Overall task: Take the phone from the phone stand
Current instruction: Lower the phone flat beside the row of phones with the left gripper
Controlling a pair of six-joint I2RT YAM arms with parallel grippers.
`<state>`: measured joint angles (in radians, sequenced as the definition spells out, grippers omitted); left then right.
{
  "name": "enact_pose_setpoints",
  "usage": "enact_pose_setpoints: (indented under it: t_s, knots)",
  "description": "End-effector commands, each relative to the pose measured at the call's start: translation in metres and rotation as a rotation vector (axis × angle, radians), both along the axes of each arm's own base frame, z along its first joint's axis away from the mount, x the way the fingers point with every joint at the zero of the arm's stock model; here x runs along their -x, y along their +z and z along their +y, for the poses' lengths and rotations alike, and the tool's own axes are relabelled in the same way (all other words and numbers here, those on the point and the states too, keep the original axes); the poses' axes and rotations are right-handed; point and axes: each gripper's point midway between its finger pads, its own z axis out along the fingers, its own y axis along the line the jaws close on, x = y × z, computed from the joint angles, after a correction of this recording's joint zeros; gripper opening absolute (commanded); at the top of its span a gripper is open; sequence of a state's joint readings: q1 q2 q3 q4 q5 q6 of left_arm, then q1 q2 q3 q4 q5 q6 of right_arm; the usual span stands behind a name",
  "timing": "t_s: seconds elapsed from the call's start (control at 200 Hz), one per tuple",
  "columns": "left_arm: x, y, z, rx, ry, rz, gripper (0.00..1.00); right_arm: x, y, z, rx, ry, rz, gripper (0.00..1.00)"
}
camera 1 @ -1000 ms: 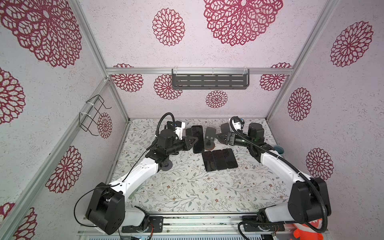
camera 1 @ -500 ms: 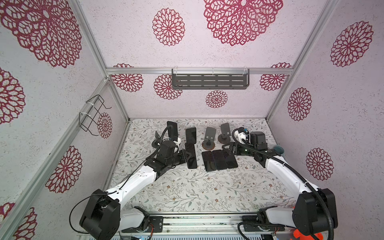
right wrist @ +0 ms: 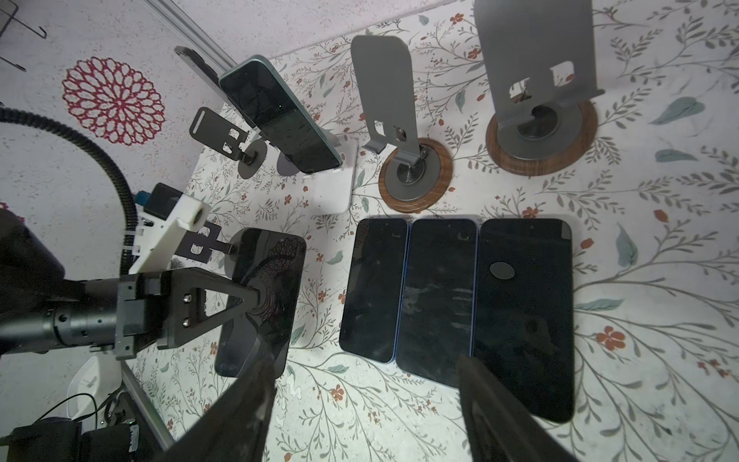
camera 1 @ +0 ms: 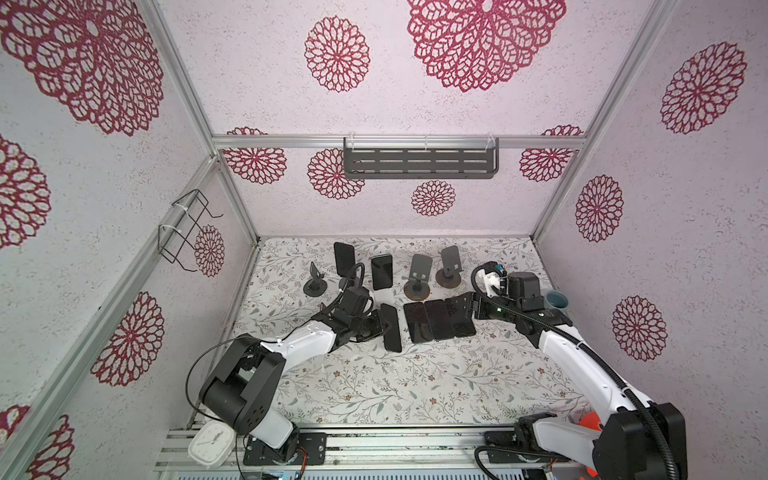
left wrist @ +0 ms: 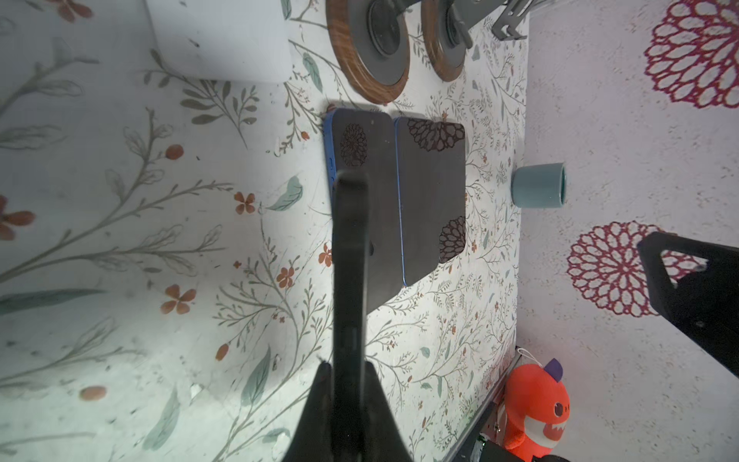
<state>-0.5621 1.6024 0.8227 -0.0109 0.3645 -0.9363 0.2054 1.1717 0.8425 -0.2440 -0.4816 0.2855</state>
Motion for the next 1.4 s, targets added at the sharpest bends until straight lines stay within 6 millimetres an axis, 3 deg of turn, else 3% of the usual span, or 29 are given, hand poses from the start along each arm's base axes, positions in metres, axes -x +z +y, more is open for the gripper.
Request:
enact_pose_setpoints:
  t_s: [0.0,0.38,1.176,1.266,1.391]
  knots:
    - [-0.020,0.026,-0.021,0.094,-0.006,-0.063,0.00,0.001,0.008,-0.007,0.024,-0.008,-0.038,0.75]
    - [-0.034,-0.004,-0.019,0.037,0.055,-0.017,0.00,0.007,0.009,-0.022,0.045,-0.040,-0.044,0.75]
    - [-0.049,-0.038,-0.025,-0.007,0.093,0.029,0.00,0.007,0.003,-0.030,0.057,-0.055,-0.036,0.76]
    - [-0.048,-0.041,-0.024,-0.022,0.090,0.036,0.14,0.007,0.003,-0.030,0.055,-0.052,-0.033,0.76]
    - [-0.049,-0.046,-0.024,-0.033,0.087,0.046,0.15,0.006,0.003,-0.029,0.052,-0.048,-0.032,0.76]
